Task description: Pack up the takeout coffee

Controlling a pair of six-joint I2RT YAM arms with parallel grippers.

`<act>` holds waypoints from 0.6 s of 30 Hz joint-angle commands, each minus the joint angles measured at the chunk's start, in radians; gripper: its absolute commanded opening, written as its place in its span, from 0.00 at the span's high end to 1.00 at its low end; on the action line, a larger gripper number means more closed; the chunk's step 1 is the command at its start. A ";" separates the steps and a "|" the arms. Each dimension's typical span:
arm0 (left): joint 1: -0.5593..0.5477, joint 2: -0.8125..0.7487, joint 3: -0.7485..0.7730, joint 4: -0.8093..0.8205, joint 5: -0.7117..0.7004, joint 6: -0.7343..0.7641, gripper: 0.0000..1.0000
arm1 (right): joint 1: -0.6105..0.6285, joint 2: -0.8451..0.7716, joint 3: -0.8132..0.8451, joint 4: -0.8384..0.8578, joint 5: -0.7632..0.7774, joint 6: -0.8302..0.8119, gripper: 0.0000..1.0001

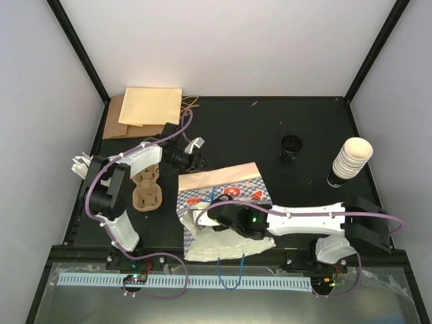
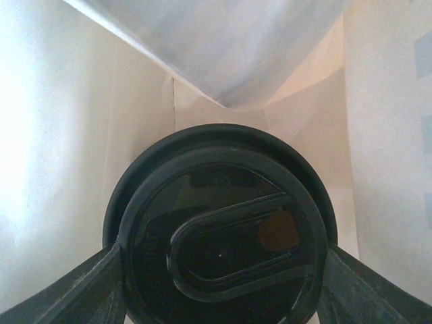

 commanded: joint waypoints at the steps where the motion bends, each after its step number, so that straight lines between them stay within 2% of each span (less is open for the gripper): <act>1: -0.015 -0.012 0.038 -0.046 0.041 0.019 0.46 | -0.022 -0.027 -0.037 0.008 0.052 -0.044 0.55; 18: -0.016 0.020 0.053 -0.060 0.055 0.034 0.46 | 0.005 -0.073 -0.043 0.169 0.097 -0.190 0.55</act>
